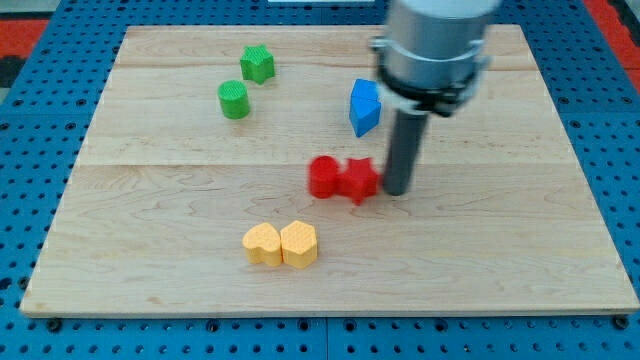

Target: Place the red circle towards the left center

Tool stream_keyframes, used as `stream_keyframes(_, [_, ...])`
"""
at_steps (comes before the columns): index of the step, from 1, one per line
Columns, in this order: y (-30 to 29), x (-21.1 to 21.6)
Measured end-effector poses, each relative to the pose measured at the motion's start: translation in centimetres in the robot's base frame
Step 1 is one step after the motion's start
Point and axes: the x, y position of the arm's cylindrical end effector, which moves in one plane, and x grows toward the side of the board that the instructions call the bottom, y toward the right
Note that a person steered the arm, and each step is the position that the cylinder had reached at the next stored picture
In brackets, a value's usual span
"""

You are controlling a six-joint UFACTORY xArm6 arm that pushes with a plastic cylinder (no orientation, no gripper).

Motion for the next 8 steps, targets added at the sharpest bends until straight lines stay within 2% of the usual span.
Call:
stream_keyframes(1, [-7.4, 0.0])
stream_keyframes(4, [-15.5, -4.7])
stream_keyframes(6, [-24.9, -5.6])
stream_keyframes(7, [-21.2, -7.3])
stream_keyframes(8, [-20.0, -11.6])
